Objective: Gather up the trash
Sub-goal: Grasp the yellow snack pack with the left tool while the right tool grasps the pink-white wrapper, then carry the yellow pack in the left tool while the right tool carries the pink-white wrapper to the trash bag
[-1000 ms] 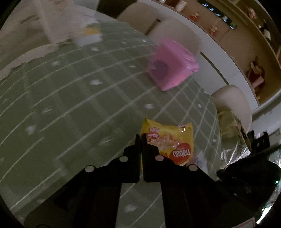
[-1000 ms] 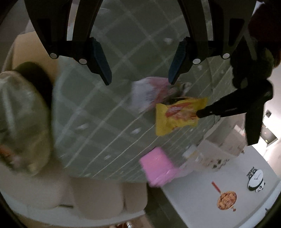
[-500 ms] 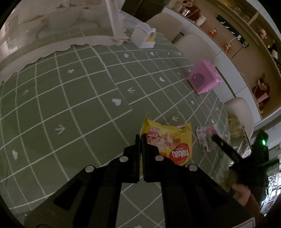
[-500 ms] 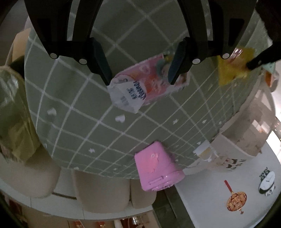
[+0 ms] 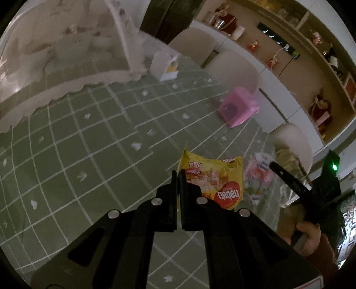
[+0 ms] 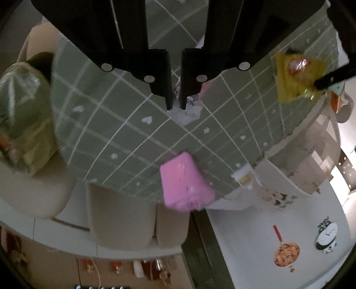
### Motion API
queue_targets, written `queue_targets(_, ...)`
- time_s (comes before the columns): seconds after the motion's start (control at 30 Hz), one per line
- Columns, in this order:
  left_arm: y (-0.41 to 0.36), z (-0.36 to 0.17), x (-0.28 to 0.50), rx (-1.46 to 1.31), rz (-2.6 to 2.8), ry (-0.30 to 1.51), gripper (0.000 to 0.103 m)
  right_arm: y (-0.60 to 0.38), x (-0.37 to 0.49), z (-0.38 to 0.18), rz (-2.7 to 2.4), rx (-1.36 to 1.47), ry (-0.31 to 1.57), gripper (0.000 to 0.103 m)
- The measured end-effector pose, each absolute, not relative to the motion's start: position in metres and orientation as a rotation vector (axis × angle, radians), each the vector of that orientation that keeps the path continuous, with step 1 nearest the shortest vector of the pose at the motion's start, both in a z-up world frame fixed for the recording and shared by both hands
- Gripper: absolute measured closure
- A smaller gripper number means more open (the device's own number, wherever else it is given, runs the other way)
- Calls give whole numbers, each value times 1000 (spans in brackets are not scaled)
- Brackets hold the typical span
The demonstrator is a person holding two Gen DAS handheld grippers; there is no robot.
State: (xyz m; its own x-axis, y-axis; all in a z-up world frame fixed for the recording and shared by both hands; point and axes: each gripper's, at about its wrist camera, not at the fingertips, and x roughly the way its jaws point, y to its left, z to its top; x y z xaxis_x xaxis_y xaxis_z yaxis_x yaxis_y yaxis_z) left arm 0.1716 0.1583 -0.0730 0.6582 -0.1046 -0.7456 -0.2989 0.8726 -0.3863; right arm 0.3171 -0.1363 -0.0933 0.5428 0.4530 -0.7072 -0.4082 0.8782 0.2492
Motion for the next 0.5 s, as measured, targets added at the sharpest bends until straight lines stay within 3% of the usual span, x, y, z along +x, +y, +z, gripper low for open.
queue_targets(0.5,55,4,240,-431,-65,719,101,-257,303,15,463,73,653,95)
